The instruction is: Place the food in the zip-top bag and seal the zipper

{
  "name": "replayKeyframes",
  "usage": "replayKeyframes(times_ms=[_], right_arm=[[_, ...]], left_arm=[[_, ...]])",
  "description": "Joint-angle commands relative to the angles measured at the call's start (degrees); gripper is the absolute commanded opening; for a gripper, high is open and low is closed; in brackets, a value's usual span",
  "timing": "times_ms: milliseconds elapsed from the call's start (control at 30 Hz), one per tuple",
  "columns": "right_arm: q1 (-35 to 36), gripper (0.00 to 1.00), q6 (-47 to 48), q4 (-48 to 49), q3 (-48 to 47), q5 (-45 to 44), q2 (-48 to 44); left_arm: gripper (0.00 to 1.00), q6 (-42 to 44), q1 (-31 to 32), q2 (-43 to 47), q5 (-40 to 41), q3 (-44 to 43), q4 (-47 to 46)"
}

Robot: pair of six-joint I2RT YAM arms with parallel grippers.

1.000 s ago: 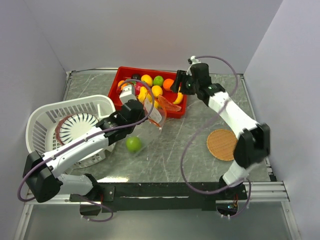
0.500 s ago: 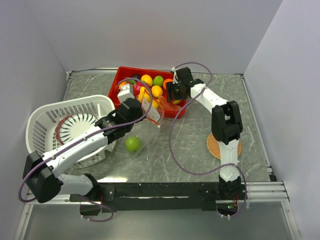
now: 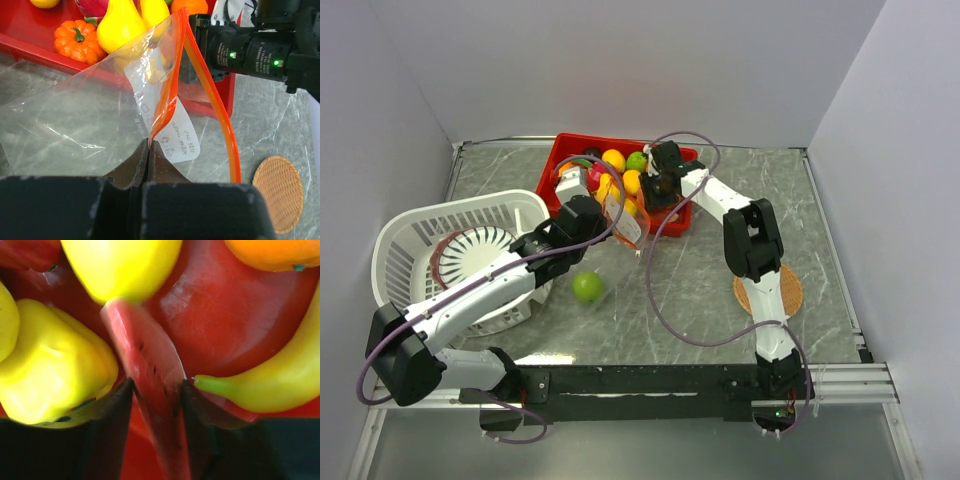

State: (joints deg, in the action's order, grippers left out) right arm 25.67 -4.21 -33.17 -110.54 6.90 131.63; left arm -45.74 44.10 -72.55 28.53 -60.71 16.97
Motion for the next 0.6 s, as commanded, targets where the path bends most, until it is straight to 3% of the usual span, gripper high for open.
replayKeyframes(times_ms=[0, 100, 567], right_arm=[[-0.2, 0.30, 0.3, -0.7, -3.3, -0.7, -1.1], [-0.4, 0.17, -0.6, 0.4, -2.3, -0.8, -3.4], [-3.3, 0.11, -6.4, -1.2, -0.7, -2.6, -19.8]], left_arm=[[0.01, 0.9, -0.2, 2.3, -0.8, 0.5, -2.6], [0.01, 0.8, -0.2, 2.5, -1.2, 0.6, -2.8], [0.01, 1.0, -0.3, 2.4, -1.8, 0.3, -3.5]])
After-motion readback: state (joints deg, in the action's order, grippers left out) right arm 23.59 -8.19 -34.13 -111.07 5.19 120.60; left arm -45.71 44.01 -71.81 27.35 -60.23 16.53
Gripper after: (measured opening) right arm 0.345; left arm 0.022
